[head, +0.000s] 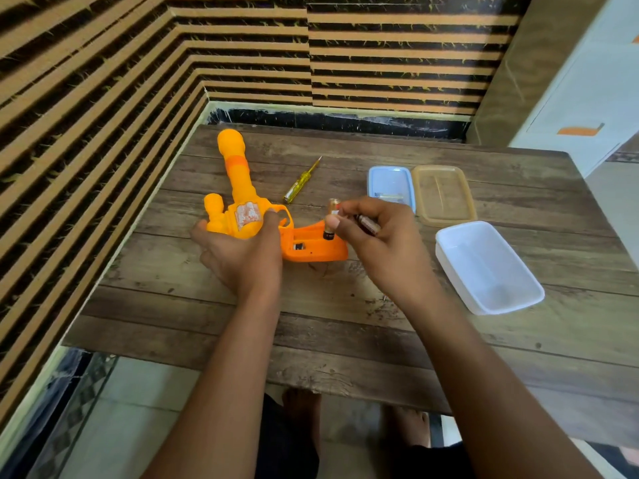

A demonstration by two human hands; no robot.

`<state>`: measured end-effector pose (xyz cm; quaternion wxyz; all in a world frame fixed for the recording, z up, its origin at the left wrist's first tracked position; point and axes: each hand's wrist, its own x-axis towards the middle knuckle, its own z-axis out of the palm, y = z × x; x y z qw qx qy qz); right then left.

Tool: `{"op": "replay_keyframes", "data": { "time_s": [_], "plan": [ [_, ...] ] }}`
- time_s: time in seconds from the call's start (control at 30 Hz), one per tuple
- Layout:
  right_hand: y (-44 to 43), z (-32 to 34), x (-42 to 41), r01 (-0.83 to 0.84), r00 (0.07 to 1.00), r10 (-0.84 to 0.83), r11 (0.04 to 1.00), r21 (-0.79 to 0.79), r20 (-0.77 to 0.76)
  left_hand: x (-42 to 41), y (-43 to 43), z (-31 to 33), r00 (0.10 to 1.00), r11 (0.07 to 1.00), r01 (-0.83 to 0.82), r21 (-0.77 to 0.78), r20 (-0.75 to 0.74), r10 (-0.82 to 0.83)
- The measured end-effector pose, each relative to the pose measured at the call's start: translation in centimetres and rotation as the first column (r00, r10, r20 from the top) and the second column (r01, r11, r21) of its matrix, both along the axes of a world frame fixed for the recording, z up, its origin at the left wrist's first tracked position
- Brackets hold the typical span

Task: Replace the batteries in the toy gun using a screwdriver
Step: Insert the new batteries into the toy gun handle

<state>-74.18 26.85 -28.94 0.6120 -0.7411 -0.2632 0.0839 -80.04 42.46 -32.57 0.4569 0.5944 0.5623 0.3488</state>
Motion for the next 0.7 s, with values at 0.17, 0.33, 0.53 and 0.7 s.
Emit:
{"op": "replay_keyframes", "data": {
  "time_s": [0.17,0.33,0.53,0.7],
  "plan": [
    [0.9,-1.0,-0.2,0.003,0.964,0.038,0.988,-0.155,0.262,0.0,0.0,0.0,1.000,1.000,-0.004,-0.006,-0.010,0.004],
    [0.1,0.2,0.0,0.003,0.863,0.058,0.993,-0.122,0.501,-0.1,0.0,0.2,1.000,1.000,-0.002,-0.001,-0.006,0.002],
    [-0.9,0.7,0.6,0.050,0.844,0.062,0.980,-0.194,0.533,-0.1,-0.1,0.4,1.000,1.000,0.001,-0.011,0.013,-0.001],
    [-0.6,0.4,0.6,0.021,0.843,0.140,0.956,-0.292,0.519,-0.1,-0.2,0.6,1.000,1.000,0.010,-0.010,0.014,-0.009]
  ]
}}
